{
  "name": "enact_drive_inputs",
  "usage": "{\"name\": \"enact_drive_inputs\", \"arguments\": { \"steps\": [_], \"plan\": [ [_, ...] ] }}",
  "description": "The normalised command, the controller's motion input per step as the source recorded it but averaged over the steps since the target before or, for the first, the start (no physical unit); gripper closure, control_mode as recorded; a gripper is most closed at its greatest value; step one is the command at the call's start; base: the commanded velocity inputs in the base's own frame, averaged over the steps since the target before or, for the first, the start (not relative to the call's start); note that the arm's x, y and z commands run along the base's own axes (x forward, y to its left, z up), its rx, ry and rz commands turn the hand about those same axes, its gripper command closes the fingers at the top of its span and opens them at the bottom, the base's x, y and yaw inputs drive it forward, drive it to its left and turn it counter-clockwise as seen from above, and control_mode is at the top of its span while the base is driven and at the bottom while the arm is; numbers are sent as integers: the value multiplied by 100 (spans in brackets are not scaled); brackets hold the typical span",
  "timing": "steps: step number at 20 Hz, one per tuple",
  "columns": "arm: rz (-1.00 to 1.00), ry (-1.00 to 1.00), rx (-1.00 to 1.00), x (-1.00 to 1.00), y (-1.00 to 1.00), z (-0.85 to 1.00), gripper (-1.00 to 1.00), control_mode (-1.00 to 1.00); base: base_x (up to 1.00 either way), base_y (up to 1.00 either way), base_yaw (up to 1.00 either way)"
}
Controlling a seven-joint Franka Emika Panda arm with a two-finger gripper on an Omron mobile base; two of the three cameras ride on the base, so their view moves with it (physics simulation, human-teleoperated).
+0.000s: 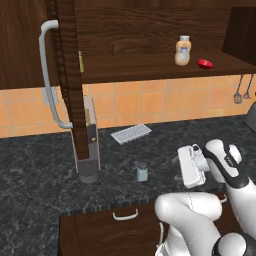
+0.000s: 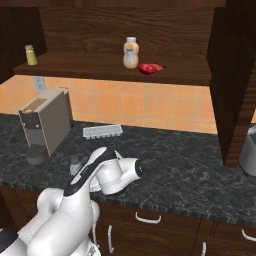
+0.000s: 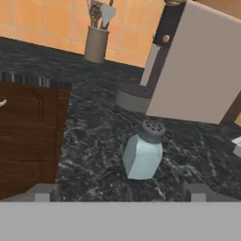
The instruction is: Put the shaker and condiment bottle from the counter next to their counterparts in the cabinet.
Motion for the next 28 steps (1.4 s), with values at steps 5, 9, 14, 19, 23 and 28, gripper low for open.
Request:
{"name": "enact_drive_inputs", "arguments": {
  "steps": [5,9,14,19,23,28],
  "plan": [
    [6,2,0,35,41,-11,-100,-100,0,0,0],
    [10,12,0,67,10,-8,-100,-100,0,0,0],
    [12,6,0,20,0,-32,-100,-100,0,0,0],
    [-1,0,0,0,12,-5,-100,-100,0,0,0],
    [-17,-1,0,-14,69,-17,-100,-100,0,0,0],
    [-18,0,0,-14,43,-11,-100,-100,0,0,0]
  ]
}}
